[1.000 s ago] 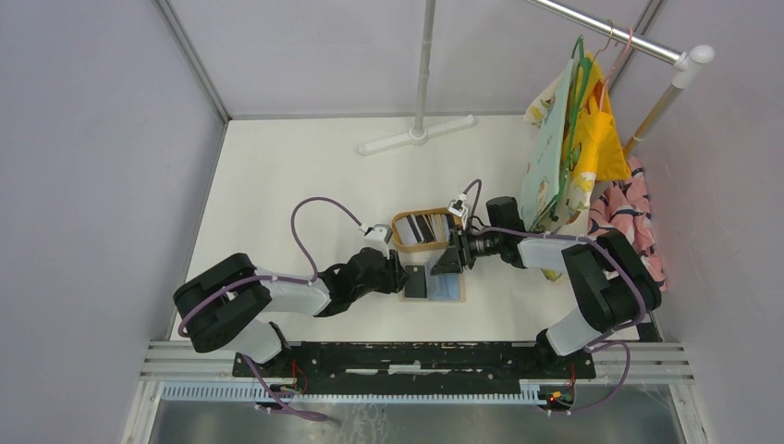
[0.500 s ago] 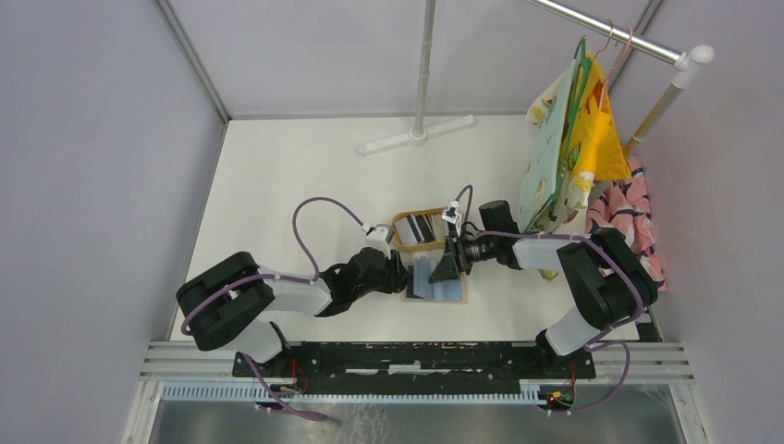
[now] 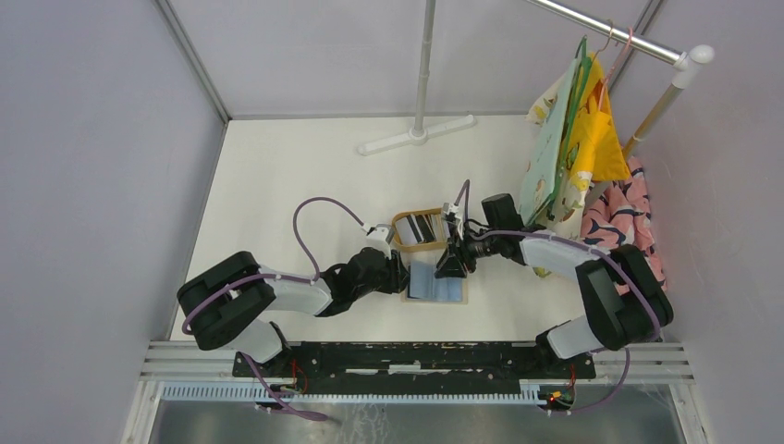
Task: Put the credit cards into the card holder
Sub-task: Turn over the card slot in the card holder.
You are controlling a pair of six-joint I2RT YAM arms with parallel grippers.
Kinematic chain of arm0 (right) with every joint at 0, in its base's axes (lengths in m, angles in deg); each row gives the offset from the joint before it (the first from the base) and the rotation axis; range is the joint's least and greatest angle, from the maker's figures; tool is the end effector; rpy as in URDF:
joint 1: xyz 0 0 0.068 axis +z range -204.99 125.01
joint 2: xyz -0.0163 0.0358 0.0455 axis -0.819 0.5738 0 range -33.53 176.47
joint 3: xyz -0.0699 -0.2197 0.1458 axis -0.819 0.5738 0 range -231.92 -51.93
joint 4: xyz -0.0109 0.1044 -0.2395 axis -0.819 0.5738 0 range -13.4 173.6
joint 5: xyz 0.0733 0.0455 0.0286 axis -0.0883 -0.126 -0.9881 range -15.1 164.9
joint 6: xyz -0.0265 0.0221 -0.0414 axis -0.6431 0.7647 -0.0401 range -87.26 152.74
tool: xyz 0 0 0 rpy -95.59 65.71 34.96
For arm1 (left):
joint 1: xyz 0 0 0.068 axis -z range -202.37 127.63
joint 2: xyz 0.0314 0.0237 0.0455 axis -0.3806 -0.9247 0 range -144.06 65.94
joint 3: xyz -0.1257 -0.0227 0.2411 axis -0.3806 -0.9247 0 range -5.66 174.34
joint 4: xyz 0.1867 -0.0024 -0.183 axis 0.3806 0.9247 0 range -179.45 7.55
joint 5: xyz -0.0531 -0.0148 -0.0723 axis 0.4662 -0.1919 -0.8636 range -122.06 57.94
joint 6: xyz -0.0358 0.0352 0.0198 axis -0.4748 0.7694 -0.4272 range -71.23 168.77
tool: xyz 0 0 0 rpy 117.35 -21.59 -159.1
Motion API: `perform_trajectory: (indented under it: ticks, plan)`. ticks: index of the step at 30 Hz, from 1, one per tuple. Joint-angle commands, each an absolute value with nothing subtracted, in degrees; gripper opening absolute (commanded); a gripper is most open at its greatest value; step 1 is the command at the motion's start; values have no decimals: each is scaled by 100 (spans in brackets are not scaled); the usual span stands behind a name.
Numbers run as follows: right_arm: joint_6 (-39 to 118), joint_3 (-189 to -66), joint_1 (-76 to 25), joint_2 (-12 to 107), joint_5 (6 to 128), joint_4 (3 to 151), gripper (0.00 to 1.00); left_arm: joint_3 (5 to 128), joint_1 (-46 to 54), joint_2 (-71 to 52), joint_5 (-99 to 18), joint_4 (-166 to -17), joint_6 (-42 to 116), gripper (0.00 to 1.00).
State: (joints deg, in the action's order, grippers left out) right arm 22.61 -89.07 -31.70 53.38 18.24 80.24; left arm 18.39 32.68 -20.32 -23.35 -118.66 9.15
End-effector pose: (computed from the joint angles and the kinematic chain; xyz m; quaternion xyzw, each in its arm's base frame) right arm 0.2322 0.1323 0.1537 -0.3830 0.7576 0.4793 0.2229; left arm 0.1543 -0.2114 0.1287 0.0817 0.8732 -0.3046 0.3715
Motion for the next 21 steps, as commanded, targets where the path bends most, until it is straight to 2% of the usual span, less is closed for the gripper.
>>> perform_trajectory:
  ticks: [1, 7, 12, 20, 21]
  plan:
    - [645, -9121, -3094, 4528, 1760, 8528, 43, 1912, 3291, -2012, -2371, -11932, 676, 44]
    - [-60, -8640, -2691, 3754, 1949, 8122, 46, 1877, 3290, -1951, -2483, -12047, 736, 44]
    - [-442, -8592, -2014, 4069, 2988, 8070, 49, 1830, 3290, -1973, -2730, -12329, 789, 45]
    - [-794, -8568, -1386, 4043, 4508, 8072, 86, 1866, 3289, -2050, -2869, -12482, 816, 45]
    - [-789, -8568, -1344, 4050, 4594, 8081, 97, 1868, 3291, -2056, -2871, -12483, 816, 45]
